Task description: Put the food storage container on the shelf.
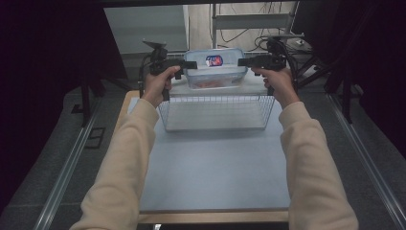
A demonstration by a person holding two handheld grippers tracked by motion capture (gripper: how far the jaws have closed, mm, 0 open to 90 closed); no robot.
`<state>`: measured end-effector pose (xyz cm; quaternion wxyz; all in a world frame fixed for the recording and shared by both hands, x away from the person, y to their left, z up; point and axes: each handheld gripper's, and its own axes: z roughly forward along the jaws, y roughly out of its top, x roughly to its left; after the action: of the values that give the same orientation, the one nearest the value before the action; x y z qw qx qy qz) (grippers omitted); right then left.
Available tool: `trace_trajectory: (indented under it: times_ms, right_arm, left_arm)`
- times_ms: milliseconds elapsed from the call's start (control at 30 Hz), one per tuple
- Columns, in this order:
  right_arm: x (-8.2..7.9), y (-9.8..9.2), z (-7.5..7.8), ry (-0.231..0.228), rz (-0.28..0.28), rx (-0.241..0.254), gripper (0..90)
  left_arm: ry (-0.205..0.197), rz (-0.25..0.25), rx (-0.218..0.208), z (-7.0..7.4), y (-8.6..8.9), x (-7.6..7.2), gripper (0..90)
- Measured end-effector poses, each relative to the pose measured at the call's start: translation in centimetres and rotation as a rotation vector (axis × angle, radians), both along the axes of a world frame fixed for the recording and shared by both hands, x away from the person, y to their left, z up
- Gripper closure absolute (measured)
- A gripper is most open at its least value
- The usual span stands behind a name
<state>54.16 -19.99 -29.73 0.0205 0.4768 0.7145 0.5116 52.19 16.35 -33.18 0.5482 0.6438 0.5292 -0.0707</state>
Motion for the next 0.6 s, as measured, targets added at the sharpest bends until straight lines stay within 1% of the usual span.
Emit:
trace_trajectory:
  times_ms: [67,100,167,200,267,333,367,467,500,567,600]
  right_arm:
    - [-0.1,0.0,-0.1,0.0,-0.005,-0.005,49.1]
    - [-0.2,0.1,-0.1,-0.001,-0.013,-0.016,48.6]
    - [-0.3,0.2,-0.1,-0.008,-0.024,-0.019,48.0]
    - [-0.4,0.3,-0.1,-0.018,-0.036,-0.026,46.7]
    - [-0.6,0.3,-0.1,-0.025,-0.041,-0.028,44.5]
    - [-1.0,0.2,0.0,-0.047,-0.058,-0.02,42.7]
    - [-1.1,0.0,0.1,-0.054,-0.059,-0.016,42.0]
    - [-2.0,-0.7,0.3,-0.089,-0.054,-0.005,40.0]
    - [-2.2,-0.8,0.4,-0.091,-0.05,-0.006,39.5]
    - [-3.1,-1.3,0.5,-0.116,-0.034,0.0,37.9]
    - [-3.5,-1.5,0.6,-0.131,-0.027,-0.001,36.9]
  left_arm:
    - [0.015,-0.003,-0.002,-0.2,0.0,0.2,25.5]
    - [0.014,-0.002,-0.007,-0.3,0.0,0.2,24.0]
    - [0.006,0.003,-0.001,-0.3,-0.1,0.1,23.6]
    - [0.002,0.013,0.013,-0.2,-0.2,0.0,22.3]
    - [-0.002,0.034,0.045,0.0,-0.3,-0.1,17.8]
    - [-0.008,0.058,0.073,0.2,-0.2,-0.3,13.9]
    - [-0.015,0.064,0.081,0.3,-0.2,-0.5,13.4]
    - [-0.039,0.064,0.076,0.6,0.0,-1.3,12.7]
    - [-0.054,0.059,0.076,0.9,0.0,-1.8,12.6]
    - [-0.084,0.05,0.081,1.3,-0.1,-2.8,12.9]
    - [-0.097,0.043,0.092,1.5,-0.2,-3.2,12.9]
